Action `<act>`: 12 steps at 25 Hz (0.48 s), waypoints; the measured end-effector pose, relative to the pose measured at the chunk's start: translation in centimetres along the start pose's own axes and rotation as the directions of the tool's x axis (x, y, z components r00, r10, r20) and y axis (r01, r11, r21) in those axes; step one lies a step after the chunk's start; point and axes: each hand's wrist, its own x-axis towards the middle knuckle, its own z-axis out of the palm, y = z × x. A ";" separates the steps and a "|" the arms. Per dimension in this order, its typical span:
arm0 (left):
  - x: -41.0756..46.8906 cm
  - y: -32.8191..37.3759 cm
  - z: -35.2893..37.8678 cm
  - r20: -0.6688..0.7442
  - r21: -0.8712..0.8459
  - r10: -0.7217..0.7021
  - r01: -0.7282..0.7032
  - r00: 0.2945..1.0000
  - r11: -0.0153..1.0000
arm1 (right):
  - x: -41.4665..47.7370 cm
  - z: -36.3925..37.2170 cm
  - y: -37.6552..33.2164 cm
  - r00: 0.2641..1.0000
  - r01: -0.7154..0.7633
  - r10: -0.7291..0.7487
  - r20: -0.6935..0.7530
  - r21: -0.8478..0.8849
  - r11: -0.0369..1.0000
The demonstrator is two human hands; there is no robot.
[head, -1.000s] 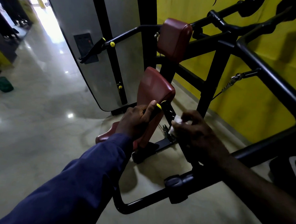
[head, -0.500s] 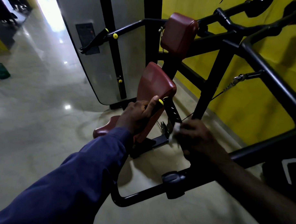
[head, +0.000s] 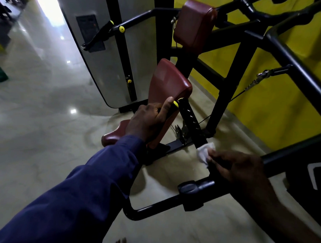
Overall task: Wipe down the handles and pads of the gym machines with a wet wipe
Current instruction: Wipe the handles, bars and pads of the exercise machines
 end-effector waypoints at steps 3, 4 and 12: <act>0.0 0.4 0.0 0.001 -0.033 -0.012 0.012 1.000 0.999 | 4.5 1.2 -0.1 0.992 -0.103 0.102 -0.068 -0.012 0.995; -0.1 0.5 -0.1 0.007 -0.032 -0.019 0.019 1.000 0.999 | 7.6 1.9 -0.5 0.991 -0.106 0.111 -0.072 0.062 0.992; 0.4 -0.6 0.3 0.004 -0.004 0.013 -0.013 1.000 1.000 | 7.5 0.9 2.5 0.799 -0.339 0.094 0.594 0.315 0.887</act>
